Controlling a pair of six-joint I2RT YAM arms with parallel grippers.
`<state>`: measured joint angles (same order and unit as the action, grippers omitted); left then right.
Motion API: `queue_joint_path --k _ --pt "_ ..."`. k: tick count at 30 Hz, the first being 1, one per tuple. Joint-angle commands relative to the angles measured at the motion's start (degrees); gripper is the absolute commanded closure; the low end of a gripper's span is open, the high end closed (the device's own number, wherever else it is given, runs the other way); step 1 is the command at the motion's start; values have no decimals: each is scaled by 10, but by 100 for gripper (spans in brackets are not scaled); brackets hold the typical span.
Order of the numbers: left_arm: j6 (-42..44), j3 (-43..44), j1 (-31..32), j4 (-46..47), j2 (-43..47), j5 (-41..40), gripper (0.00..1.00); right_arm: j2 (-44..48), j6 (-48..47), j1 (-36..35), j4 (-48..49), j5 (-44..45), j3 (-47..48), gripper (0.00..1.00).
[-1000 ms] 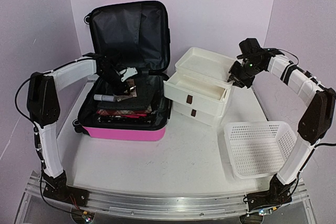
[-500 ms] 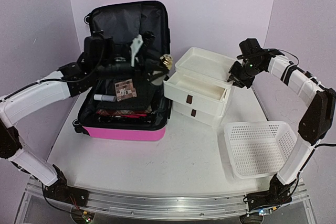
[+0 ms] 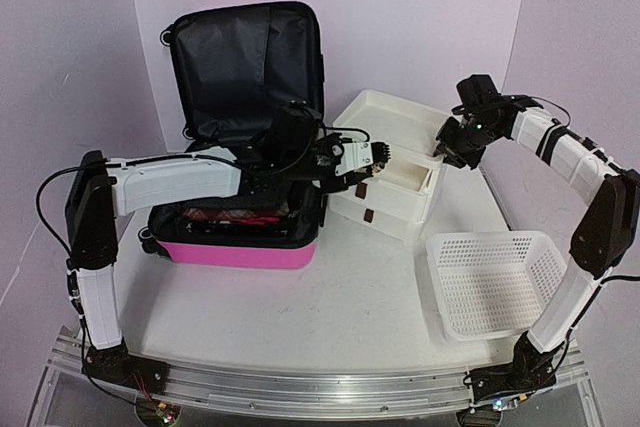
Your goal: Open, take out, and arrange the luggage
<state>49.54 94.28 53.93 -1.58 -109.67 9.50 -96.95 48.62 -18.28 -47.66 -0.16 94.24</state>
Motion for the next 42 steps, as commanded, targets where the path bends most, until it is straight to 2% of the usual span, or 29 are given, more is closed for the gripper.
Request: queue_joint_path --k 1,10,18,26,35,42 --pt "57 94 0 -2 -22 -52 84 12 4 -13 12 -71 -13 100" --pt "100 134 0 -39 -48 -67 83 11 3 -13 12 -74 -9 100" --pt "176 271 -1 -181 -141 -136 82 17 3 -13 12 -71 -14 100" --pt "191 282 -1 -220 -159 -140 74 18 7 -13 11 -68 -13 100" --pt "189 289 -1 -240 -160 -153 60 16 5 -13 11 -70 -11 100" --pt "189 292 -1 -265 -148 -135 39 18 6 -12 12 -69 -11 100"
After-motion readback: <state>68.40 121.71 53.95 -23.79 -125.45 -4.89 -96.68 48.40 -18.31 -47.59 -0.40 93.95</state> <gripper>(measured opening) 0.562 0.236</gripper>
